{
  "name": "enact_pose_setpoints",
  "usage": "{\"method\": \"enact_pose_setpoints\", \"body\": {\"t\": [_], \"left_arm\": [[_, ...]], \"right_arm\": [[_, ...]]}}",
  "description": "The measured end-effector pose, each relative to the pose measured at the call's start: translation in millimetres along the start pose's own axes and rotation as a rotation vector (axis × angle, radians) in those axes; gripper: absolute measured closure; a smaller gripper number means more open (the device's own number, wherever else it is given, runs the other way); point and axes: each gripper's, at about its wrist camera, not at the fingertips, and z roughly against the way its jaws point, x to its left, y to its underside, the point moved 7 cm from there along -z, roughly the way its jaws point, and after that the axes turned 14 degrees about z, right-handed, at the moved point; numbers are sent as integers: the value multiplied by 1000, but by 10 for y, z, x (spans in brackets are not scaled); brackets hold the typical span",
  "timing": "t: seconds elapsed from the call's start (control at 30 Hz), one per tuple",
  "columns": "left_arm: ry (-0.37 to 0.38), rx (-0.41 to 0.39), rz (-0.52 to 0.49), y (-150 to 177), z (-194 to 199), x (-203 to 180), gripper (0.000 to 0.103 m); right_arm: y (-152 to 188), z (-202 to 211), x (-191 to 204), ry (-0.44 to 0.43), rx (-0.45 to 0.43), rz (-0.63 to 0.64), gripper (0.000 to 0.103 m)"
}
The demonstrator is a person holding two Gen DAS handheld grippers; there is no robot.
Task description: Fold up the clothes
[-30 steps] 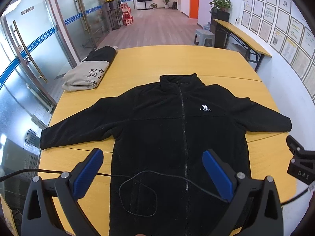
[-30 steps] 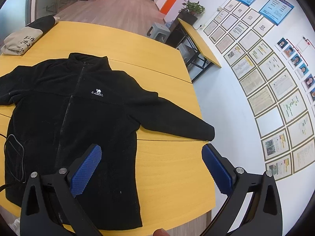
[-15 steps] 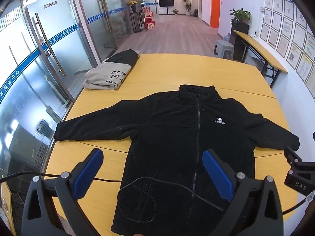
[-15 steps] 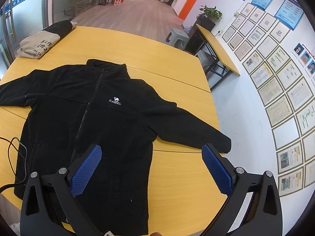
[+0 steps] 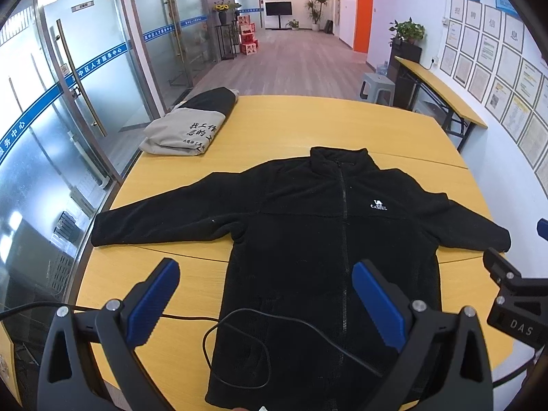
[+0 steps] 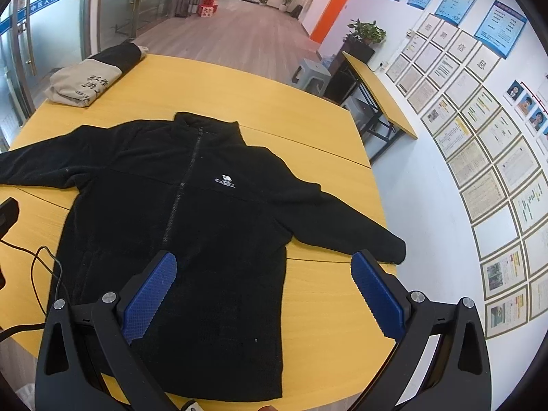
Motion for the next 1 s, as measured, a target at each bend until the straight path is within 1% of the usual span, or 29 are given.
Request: {"method": "enact_pose_setpoints", "body": {"t": [0.13,0.3,0.37,0.43,0.53,0.6,0.63,0.67,0.7,0.77,0.83,0.93,0.97,1.0], "left_arm": [[-12,-10,11,-57,11,106,0],[-14,-3,9,-70,-48,139,0],[-11,-10,-11,-67,-98,121,0],[7,8,-29,-48,-204,63,0],[90,57,-48,-17,-428,-95,0],[166,109,-90,27,-692,-356,0],[190,123,-106,37,-787,-457,0],[229,148,-134,61,-958,-657,0],[244,168,-156,84,-1104,-829,0],[270,209,-198,130,-1392,-1168,0],[295,224,-257,187,-1674,-1630,0],[339,242,-350,295,-2109,-2345,0],[339,249,-389,343,-2291,-2626,0],[351,254,-430,395,-2436,-2885,0]], "right_arm": [[-97,54,141,-35,-22,11,0],[-124,1,245,-71,-16,23,0],[-92,-31,249,-79,-13,25,0],[-10,-110,184,-93,-22,7,0],[205,-308,-67,-145,-77,-77,0],[347,-438,-237,-180,-113,-133,0],[418,-502,-322,-198,-132,-161,0],[488,-566,-408,-215,-150,-189,0],[595,-683,-569,-231,-163,-238,0],[870,-1018,-1015,-259,-171,-368,0],[1280,-1528,-1646,-276,-176,-557,0],[1843,-2237,-2449,-270,-155,-797,0],[2014,-2459,-2682,-257,-136,-860,0],[2139,-2675,-2867,-244,-119,-895,0]]}}
